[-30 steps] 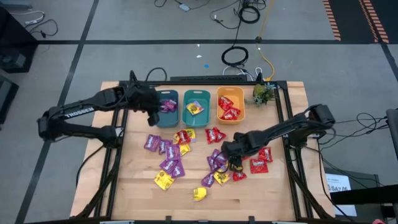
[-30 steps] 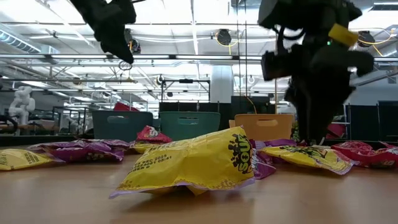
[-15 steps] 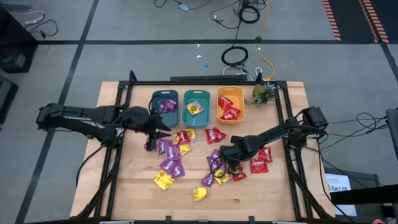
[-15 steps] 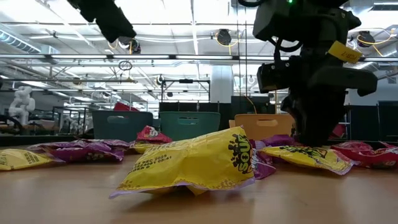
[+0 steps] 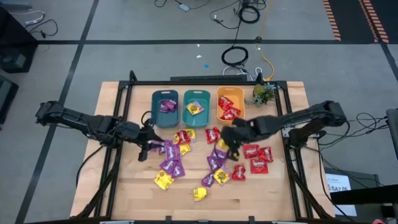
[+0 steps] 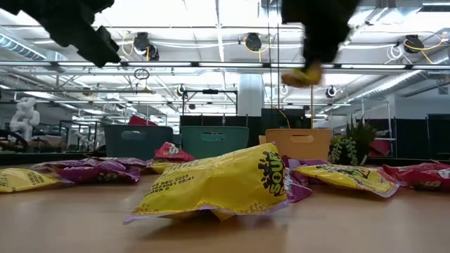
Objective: Sort candy
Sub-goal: Put the yellow candy into the green bin
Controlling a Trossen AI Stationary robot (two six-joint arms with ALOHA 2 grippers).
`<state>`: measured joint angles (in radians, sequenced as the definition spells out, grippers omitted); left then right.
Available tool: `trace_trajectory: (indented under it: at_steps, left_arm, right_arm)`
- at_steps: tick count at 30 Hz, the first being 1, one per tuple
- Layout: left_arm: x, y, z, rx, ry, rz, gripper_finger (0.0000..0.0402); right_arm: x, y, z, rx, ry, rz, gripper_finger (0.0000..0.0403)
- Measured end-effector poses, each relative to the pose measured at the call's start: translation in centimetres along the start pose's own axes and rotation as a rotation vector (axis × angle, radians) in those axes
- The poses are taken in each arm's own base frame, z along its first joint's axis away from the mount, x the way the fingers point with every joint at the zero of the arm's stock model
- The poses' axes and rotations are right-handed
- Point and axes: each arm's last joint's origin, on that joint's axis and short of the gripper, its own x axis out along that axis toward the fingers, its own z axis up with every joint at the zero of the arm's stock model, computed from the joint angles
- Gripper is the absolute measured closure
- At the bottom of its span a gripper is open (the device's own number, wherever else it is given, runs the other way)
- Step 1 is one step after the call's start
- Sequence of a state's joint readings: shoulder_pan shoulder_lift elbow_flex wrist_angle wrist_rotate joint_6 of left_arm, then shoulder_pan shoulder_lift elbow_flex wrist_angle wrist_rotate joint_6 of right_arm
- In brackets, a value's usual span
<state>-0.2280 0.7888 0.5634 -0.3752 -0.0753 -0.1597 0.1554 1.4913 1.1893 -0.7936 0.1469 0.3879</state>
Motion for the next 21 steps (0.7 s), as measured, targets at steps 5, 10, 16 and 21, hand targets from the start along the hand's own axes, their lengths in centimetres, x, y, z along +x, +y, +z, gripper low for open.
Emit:
trace_trajectory:
  at_steps: [5,10,16,21]
  left_arm:
    - [0.1,0.0,-0.3,0.026,0.022,0.005,0.0292]
    - [0.0,0.1,-0.1,0.013,0.001,0.028,0.0292]
    - [-0.1,1.0,0.5,0.108,-0.068,0.1,0.0292]
    - [0.5,2.4,-1.1,0.099,-0.182,-0.026,0.0292]
  right_arm:
    - [-0.9,-3.1,5.1,0.06,-0.12,-0.092,0.0402]
    - [0.7,-7.9,9.2,0.192,-0.158,-0.127,0.0403]
    - [4.5,-11.8,12.8,0.256,-0.18,-0.099,0.0398]
    - [7.0,-14.1,14.3,0.31,-0.154,-0.125,0.0361]
